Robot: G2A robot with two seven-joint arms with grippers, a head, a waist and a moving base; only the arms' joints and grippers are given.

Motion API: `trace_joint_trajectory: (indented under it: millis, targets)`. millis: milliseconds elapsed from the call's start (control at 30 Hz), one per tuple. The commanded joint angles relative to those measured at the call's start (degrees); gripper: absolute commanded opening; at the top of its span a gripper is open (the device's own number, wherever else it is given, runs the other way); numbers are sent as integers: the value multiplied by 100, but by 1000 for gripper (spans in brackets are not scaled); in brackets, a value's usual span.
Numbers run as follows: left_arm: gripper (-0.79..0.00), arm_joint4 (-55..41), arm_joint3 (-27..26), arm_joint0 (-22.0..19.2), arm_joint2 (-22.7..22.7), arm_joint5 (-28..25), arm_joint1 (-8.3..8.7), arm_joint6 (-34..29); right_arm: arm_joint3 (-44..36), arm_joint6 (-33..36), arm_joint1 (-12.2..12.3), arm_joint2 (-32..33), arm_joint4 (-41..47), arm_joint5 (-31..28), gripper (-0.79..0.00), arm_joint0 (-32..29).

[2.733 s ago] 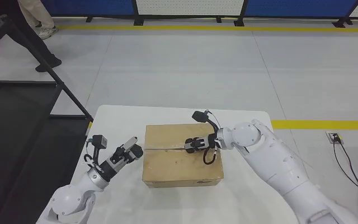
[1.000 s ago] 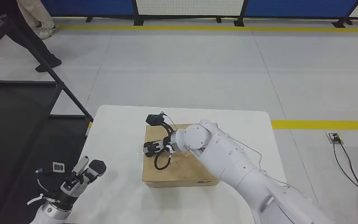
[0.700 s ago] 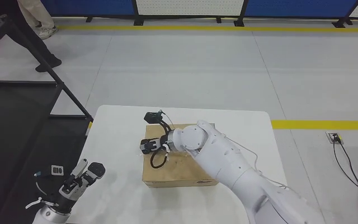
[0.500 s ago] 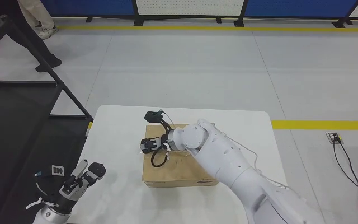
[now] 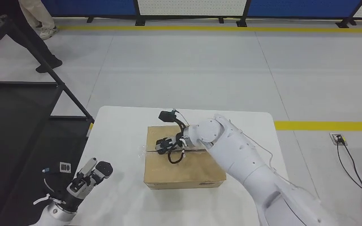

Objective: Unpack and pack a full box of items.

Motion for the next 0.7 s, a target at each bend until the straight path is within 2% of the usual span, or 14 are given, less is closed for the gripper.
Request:
trace_joint_trajectory:
  millis: [0,367,667]
  targets:
    - [0,39,-9,-43,42,33,-4,5,-39,41,87,75,-95,104,-785,-27]
    - [-9,203,-15,-263,223,211,-20,12,-673,337,581,591,-436,423,-785,-319]
    - [-9,321,15,-535,393,386,-26,-72,-1845,601,1174,1314,-998,1045,-785,-889]
